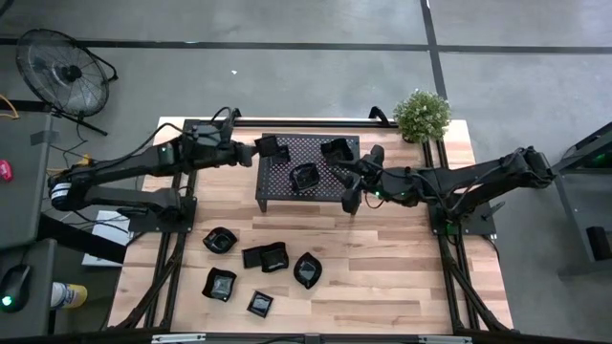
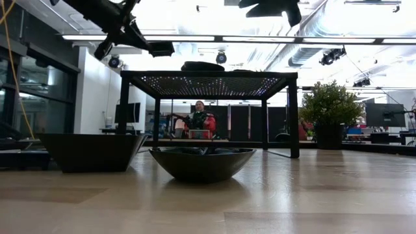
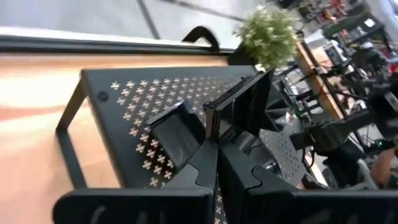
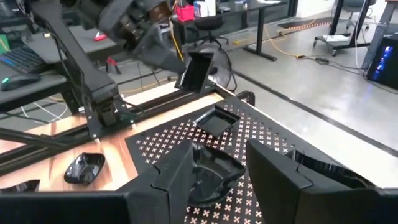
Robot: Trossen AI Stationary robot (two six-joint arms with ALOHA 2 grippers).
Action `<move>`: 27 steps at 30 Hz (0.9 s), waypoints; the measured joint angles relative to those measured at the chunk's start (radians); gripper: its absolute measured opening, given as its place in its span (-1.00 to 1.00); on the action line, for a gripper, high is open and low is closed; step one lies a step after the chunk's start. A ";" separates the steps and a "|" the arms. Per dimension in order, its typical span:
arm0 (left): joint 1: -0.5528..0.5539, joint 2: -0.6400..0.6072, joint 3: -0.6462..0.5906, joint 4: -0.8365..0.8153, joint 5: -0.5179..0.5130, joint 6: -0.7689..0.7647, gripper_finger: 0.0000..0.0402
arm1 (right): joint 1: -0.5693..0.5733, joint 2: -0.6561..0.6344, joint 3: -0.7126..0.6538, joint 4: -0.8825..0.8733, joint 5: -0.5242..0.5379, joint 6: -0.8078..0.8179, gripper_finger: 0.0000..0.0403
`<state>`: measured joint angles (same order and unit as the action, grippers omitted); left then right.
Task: Pick & Place Mini shaped plates
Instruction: Stack the black square plate on top of the black square plate on the shelf
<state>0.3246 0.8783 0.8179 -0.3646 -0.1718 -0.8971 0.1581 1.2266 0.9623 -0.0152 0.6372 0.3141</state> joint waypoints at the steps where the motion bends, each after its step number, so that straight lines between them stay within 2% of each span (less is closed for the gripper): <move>1: 0.017 0.002 0.008 -0.022 0.023 -0.026 -1.00 | 0.000 0.000 0.000 -0.003 -0.001 0.000 -0.28; 6: 0.121 0.005 0.016 -0.069 0.173 -0.101 -1.00 | 0.000 0.000 0.000 -0.004 -0.009 0.000 -0.27; 14: 0.202 0.079 0.016 -0.074 0.322 -0.133 -1.00 | 0.000 0.000 0.000 -0.004 -0.027 -0.001 -0.28; 21: 0.199 0.158 0.016 0.019 0.342 -0.163 -1.00 | 0.000 0.000 0.000 -0.004 -0.027 -0.007 -0.28; 27: 0.199 0.212 0.016 0.025 0.370 -0.174 -1.00 | 0.000 0.000 0.000 -0.005 -0.028 -0.008 -0.28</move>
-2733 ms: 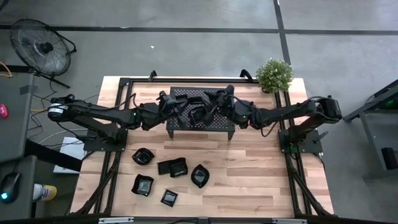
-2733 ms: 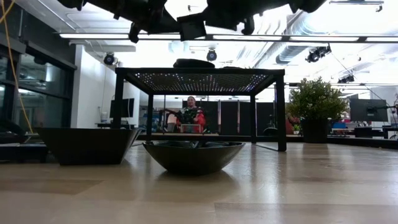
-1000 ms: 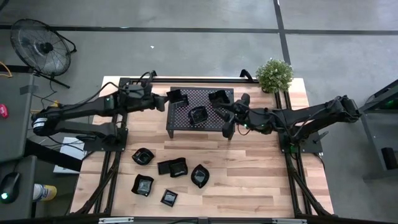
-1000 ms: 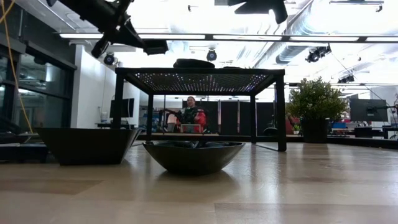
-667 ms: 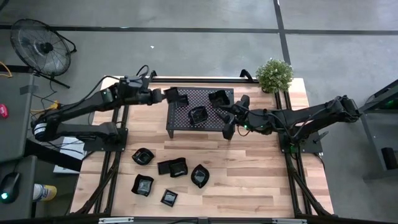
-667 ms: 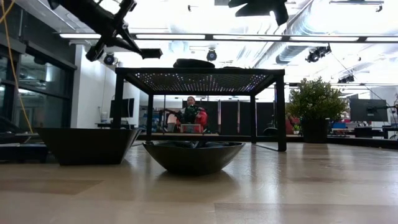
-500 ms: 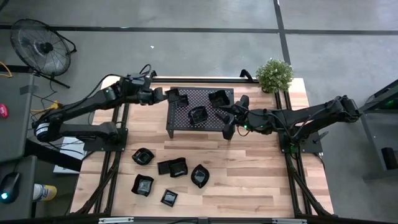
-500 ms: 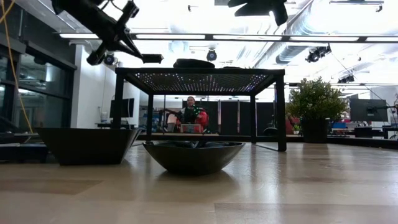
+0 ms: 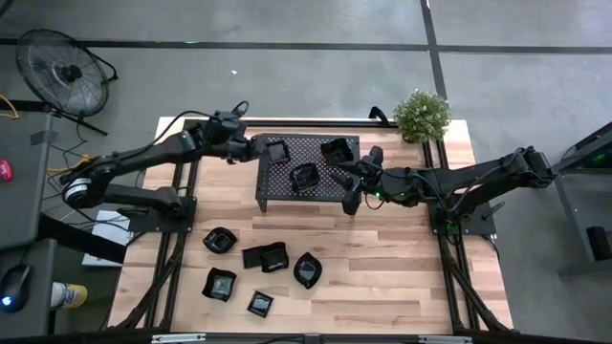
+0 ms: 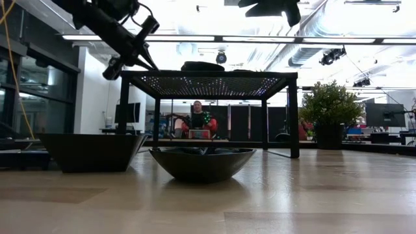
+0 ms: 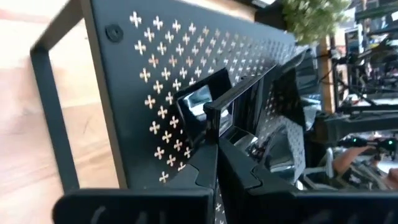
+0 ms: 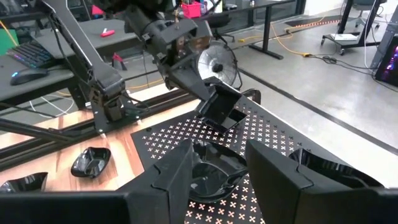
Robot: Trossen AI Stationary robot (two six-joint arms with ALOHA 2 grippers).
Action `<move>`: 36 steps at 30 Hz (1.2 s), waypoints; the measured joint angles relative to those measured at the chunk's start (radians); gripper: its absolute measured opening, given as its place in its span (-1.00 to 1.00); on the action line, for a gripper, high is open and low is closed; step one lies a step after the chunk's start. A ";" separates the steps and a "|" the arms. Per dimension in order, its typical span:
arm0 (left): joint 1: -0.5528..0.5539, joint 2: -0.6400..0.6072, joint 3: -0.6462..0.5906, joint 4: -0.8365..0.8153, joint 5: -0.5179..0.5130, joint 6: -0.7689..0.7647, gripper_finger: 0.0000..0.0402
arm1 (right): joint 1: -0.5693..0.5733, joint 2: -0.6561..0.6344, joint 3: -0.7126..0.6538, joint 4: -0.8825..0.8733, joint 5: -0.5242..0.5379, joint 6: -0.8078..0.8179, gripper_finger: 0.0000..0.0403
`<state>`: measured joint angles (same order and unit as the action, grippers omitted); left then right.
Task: Pick & Place Mini shaped plates
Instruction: Stack the black square plate on top of the black square plate on the shelf
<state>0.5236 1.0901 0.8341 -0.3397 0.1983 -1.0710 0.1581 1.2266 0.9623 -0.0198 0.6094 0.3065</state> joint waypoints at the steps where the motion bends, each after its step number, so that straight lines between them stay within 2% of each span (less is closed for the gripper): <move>1: 0.000 0.006 0.000 0.000 0.001 0.000 -1.00 | 0.000 0.000 0.000 0.000 0.000 0.000 -0.28; 13: 0.000 0.016 0.000 0.058 -0.016 -0.001 -1.00 | 0.000 0.000 0.000 -0.010 -0.005 0.000 -0.27; 19: 0.023 0.034 0.000 0.060 0.036 0.005 -1.00 | 0.000 0.001 0.000 -0.012 -0.005 0.000 -0.28; 36: 0.041 0.039 0.000 0.034 0.059 0.018 -1.00 | 0.000 0.001 0.000 -0.019 -0.014 0.007 -0.28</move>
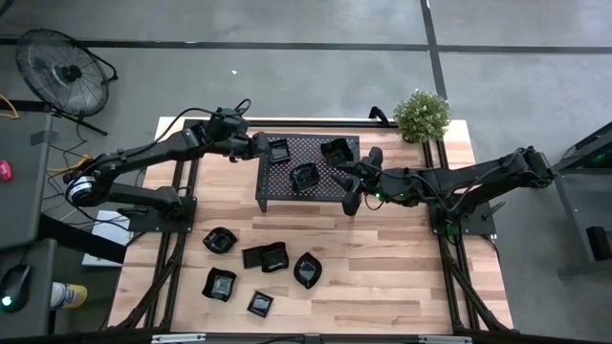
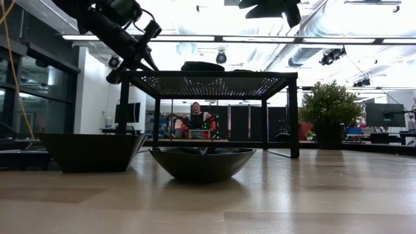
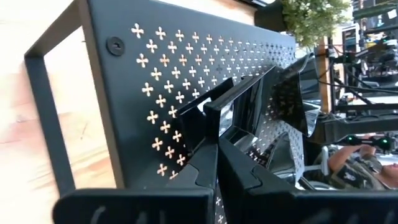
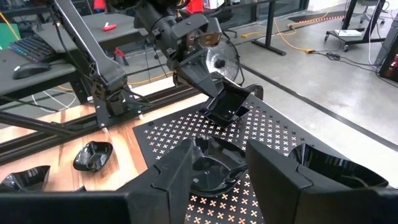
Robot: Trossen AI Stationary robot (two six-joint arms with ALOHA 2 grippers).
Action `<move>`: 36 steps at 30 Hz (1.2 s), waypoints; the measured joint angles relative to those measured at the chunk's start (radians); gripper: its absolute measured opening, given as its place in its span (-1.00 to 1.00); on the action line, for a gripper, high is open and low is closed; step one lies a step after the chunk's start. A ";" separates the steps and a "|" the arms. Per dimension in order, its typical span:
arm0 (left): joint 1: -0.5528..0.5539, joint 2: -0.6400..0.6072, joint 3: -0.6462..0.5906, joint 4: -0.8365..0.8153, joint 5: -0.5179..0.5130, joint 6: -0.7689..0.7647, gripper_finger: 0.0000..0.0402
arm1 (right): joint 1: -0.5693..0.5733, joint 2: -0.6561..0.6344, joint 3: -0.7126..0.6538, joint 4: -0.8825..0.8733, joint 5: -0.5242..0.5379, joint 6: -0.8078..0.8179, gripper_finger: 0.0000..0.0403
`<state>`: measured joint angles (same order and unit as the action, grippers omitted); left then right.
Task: Pick & Place Mini shaped plates
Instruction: Stack the black square plate on top of the black square plate on the shelf
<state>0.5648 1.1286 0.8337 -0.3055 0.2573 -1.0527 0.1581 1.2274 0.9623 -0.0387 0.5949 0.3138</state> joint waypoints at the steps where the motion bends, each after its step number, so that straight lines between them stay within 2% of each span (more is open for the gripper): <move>1: 0.000 0.000 0.000 -0.005 0.000 0.000 -1.00 | 0.000 0.000 0.000 0.000 0.000 0.000 -0.28; 28: -0.002 0.000 0.000 -0.033 0.028 0.035 -0.99 | 0.000 0.000 0.000 -0.002 -0.001 0.000 -0.28; 36: -0.002 0.000 0.000 -0.033 0.027 0.027 -0.71 | 0.000 0.000 0.000 -0.003 -0.001 0.000 -0.28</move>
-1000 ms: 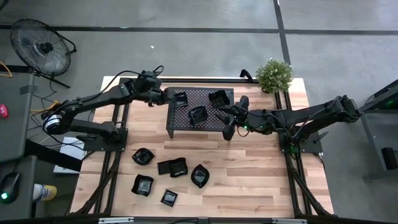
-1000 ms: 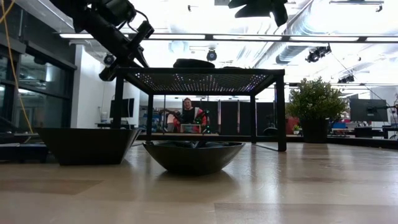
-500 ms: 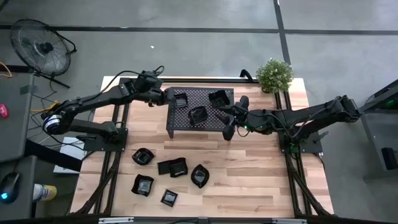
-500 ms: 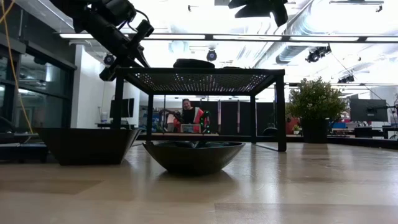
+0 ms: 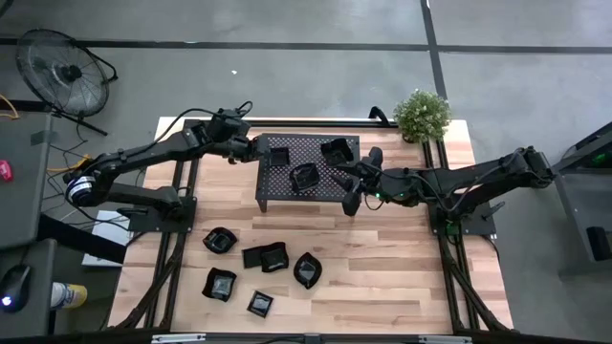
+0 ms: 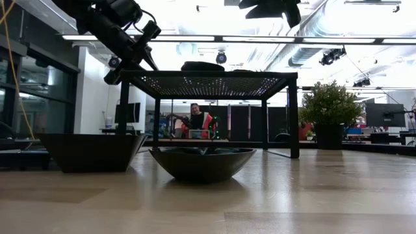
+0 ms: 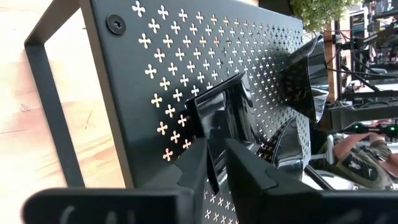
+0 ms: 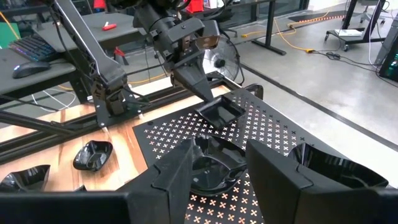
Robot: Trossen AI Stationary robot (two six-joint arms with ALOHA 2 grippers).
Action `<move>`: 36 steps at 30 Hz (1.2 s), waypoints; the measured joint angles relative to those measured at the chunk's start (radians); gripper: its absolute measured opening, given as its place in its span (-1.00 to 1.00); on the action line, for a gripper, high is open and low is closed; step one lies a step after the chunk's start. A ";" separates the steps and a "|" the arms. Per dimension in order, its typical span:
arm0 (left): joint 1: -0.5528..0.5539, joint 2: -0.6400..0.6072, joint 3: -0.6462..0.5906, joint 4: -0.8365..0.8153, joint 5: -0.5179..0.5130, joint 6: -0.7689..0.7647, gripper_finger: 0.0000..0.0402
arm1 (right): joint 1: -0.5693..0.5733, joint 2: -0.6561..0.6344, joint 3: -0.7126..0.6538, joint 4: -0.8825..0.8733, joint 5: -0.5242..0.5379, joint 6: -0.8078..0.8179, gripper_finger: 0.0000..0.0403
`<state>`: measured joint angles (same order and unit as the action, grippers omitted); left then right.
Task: Pick & Place Mini shaped plates
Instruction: Stack the black square plate on top of the black square plate on the shelf, then stack the black leaf-shaped plate on top of the black leaf-shaped plates on the shelf
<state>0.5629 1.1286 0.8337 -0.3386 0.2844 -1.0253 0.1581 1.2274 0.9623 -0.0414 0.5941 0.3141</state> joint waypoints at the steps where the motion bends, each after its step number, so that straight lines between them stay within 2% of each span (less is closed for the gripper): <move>1: 0.000 0.000 0.000 0.000 0.000 0.000 -0.67 | 0.000 0.000 0.000 0.000 0.000 0.000 -0.28; 6: 0.000 -0.001 0.000 0.010 -0.001 0.001 -0.59 | 0.000 0.000 0.000 0.000 0.000 0.000 -0.28; 15: 0.000 -0.059 0.000 0.045 -0.037 0.023 -0.59 | 0.000 0.000 0.000 0.000 0.000 0.020 -0.28; 24: 0.001 -0.075 0.000 0.045 -0.012 0.056 -0.59 | 0.000 0.000 0.000 -0.001 -0.007 0.021 -0.28; 36: 0.000 -0.196 0.000 0.044 -0.020 0.112 -0.59 | 0.000 0.000 0.000 -0.005 -0.008 0.026 -0.28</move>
<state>0.5629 0.9326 0.8333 -0.2941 0.2643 -0.9129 0.1581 1.2274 0.9623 -0.0463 0.5861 0.3401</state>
